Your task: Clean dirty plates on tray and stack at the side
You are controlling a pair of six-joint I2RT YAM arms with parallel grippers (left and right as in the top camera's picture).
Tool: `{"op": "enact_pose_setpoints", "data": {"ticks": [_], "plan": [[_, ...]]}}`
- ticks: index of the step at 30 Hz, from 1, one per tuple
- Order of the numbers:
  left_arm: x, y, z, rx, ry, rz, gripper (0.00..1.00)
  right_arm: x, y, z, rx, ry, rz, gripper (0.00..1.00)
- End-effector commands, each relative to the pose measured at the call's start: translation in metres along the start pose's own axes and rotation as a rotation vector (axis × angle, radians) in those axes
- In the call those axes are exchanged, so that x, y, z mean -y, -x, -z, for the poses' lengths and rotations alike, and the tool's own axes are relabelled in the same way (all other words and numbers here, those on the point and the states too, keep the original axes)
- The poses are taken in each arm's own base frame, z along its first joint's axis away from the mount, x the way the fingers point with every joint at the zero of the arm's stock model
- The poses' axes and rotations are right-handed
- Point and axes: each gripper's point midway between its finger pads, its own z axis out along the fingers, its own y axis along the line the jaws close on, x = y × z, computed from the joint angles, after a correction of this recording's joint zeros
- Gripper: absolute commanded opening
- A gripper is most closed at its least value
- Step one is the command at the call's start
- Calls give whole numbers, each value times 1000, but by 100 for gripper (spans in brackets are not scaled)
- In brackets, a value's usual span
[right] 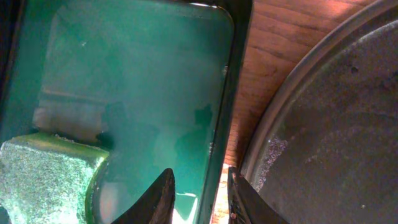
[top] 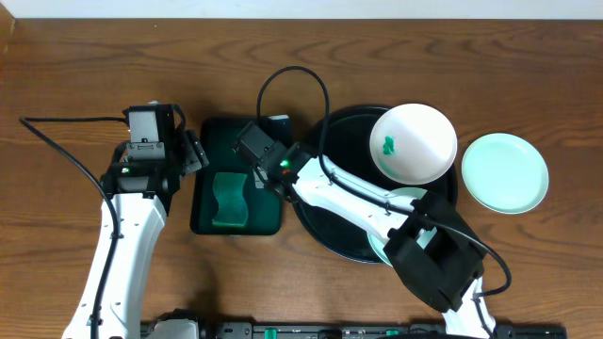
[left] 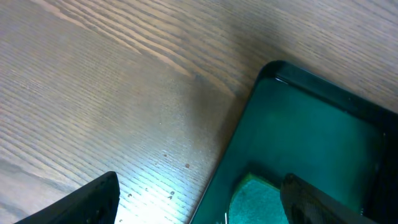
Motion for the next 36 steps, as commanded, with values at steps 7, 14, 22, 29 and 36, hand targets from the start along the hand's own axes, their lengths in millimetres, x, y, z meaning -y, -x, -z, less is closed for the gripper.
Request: {"op": "enact_pose_setpoints", "data": {"ticks": [7, 14, 22, 29, 36], "plan": [[-2, 6, 3, 19, 8, 0, 83, 8, -12, -7, -52, -38, -66, 16], [-2, 6, 3, 19, 8, 0, 83, 11, -22, -15, -79, -57, -78, 12], [-2, 6, 3, 19, 8, 0, 83, 8, -16, -17, -54, -45, -86, 2], [-2, 6, 3, 19, 8, 0, 83, 19, -15, -18, -66, -70, -130, 1], [-2, 6, 3, 19, 8, 0, 83, 26, -14, -18, -54, -103, -164, 1]]}}
